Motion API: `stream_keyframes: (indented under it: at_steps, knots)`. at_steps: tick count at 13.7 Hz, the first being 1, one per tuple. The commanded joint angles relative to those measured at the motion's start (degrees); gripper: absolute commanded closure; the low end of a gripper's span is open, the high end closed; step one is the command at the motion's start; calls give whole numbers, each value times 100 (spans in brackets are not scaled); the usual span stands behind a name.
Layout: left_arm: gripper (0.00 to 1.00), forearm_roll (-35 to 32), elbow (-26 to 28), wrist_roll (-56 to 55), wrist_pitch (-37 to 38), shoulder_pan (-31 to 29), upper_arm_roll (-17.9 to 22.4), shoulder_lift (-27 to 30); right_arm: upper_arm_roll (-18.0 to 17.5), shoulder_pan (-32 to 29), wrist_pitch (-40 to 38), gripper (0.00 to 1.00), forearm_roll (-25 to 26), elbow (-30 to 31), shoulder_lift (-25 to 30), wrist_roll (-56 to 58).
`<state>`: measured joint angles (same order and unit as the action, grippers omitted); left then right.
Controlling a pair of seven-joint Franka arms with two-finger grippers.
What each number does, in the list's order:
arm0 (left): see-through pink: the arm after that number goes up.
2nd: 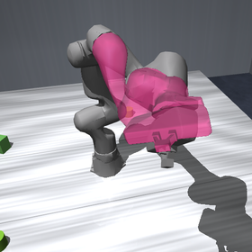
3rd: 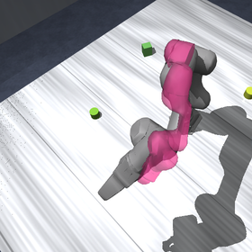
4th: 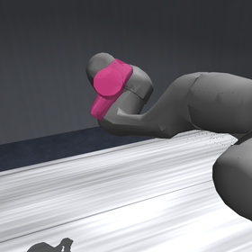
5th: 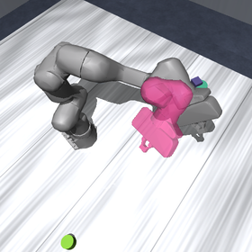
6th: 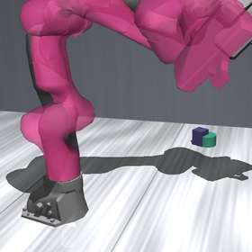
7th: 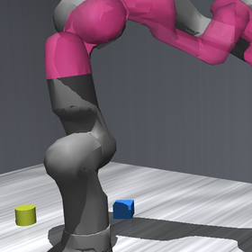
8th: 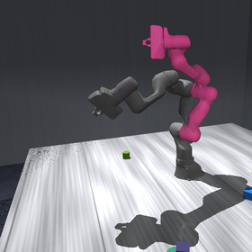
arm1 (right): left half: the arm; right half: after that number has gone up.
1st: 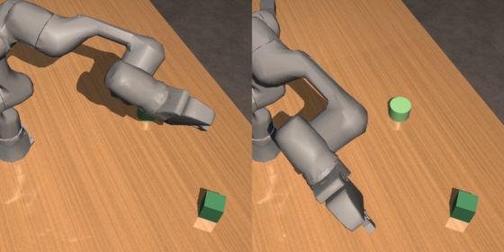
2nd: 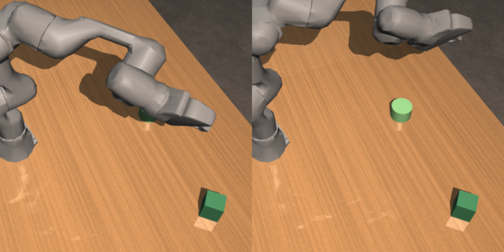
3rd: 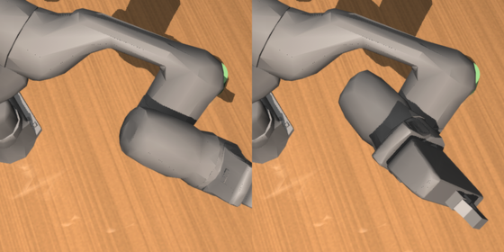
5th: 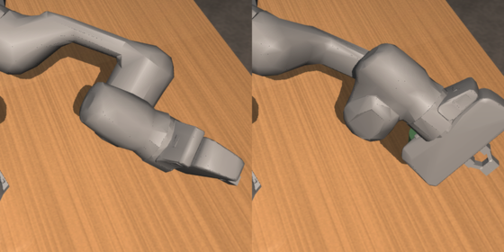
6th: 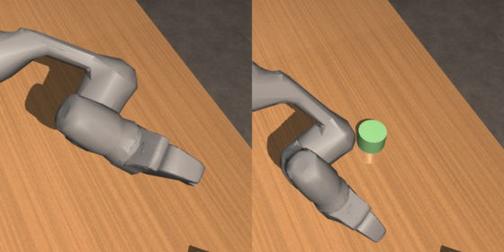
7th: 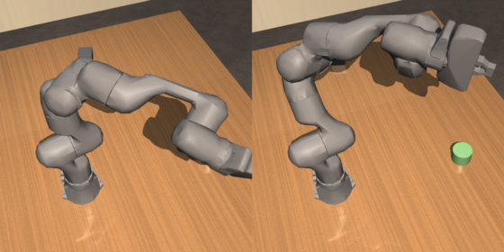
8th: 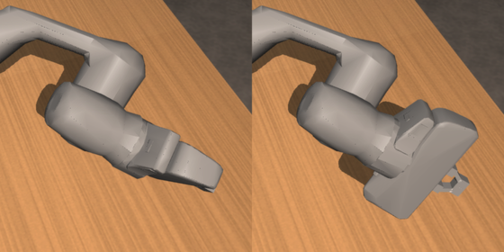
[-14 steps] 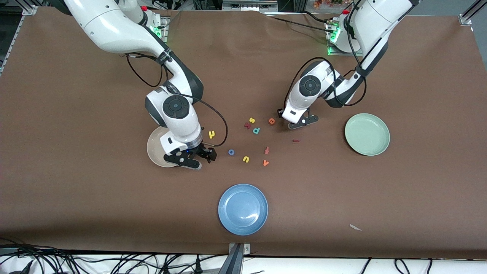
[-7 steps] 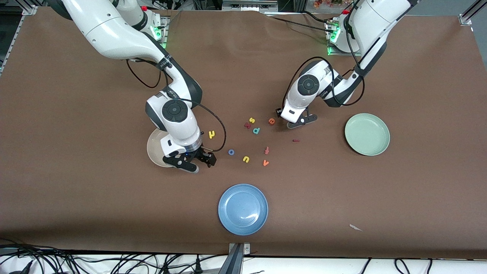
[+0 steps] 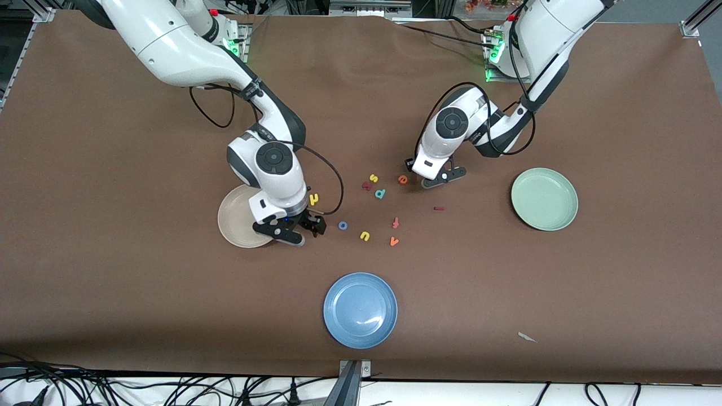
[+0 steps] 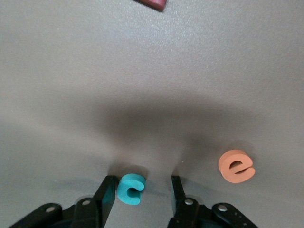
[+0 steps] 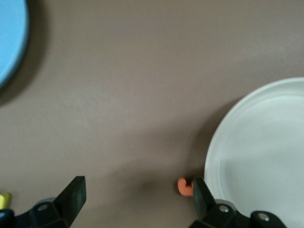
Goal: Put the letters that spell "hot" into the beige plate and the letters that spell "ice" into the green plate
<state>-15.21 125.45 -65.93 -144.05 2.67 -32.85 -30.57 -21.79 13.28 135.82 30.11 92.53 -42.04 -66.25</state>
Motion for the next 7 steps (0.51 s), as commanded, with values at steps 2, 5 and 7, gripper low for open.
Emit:
stream_keyframes:
  at_steps: [2, 5, 7]
  knots:
    - [55, -105, -100, -17, 17, -12, 15, -115, -202, -19, -73, 0, 92, 503, 415, -378]
    - [65, -105, -100, -17, 17, -4, 15, -124, -220, -36, -197, 0, 83, 494, 503, -388]
    - [73, -105, -100, -25, 26, -12, 15, -124, -264, -36, -197, 0, 74, 503, 503, -511]
